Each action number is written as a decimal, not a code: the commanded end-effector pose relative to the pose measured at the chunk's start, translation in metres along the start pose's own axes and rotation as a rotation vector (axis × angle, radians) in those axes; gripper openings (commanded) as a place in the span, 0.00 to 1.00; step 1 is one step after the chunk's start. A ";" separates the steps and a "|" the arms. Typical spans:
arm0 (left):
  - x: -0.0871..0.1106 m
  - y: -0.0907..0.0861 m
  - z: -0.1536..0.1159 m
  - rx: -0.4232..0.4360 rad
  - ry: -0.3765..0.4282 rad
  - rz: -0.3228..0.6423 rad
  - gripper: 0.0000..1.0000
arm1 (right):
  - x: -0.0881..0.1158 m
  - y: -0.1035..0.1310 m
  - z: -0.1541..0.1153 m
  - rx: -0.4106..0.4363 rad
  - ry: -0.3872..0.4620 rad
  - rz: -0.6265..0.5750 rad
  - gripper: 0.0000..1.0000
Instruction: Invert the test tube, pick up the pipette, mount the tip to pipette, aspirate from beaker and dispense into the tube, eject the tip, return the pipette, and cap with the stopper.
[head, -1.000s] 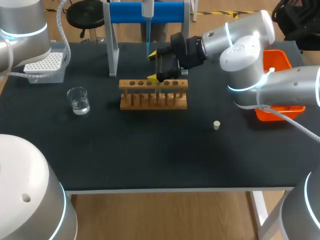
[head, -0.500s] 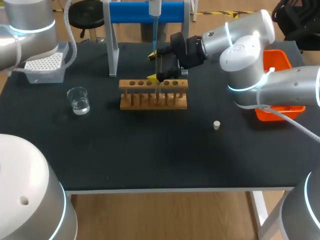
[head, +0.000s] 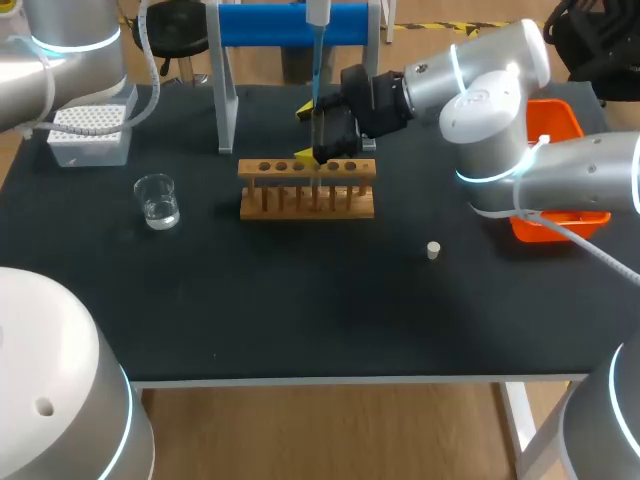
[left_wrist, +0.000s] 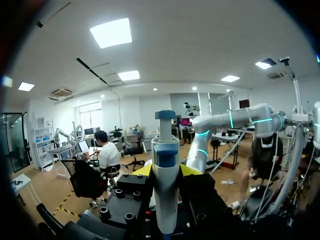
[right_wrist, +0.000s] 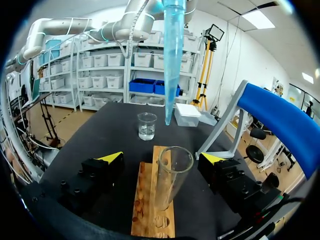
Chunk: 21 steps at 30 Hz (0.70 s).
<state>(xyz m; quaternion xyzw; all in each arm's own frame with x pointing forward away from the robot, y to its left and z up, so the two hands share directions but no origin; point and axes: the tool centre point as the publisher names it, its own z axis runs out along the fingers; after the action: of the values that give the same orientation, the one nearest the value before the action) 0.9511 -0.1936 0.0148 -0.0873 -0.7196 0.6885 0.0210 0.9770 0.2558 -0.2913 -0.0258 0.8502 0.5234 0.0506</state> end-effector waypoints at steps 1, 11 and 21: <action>-0.002 0.000 -0.001 -0.001 0.008 -0.002 0.00 | -0.001 0.000 -0.001 0.001 0.004 0.000 1.00; -0.003 0.004 0.000 0.007 0.012 -0.004 0.00 | -0.001 0.000 -0.001 0.001 0.004 0.000 1.00; -0.004 0.007 0.000 0.015 0.015 -0.006 0.00 | -0.001 0.000 -0.001 0.001 0.004 0.000 1.00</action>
<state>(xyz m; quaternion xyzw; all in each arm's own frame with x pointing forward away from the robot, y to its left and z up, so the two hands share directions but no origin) 0.9528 -0.1947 0.0087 -0.0868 -0.7154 0.6928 0.0264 0.9769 0.2558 -0.2912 -0.0256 0.8501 0.5236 0.0507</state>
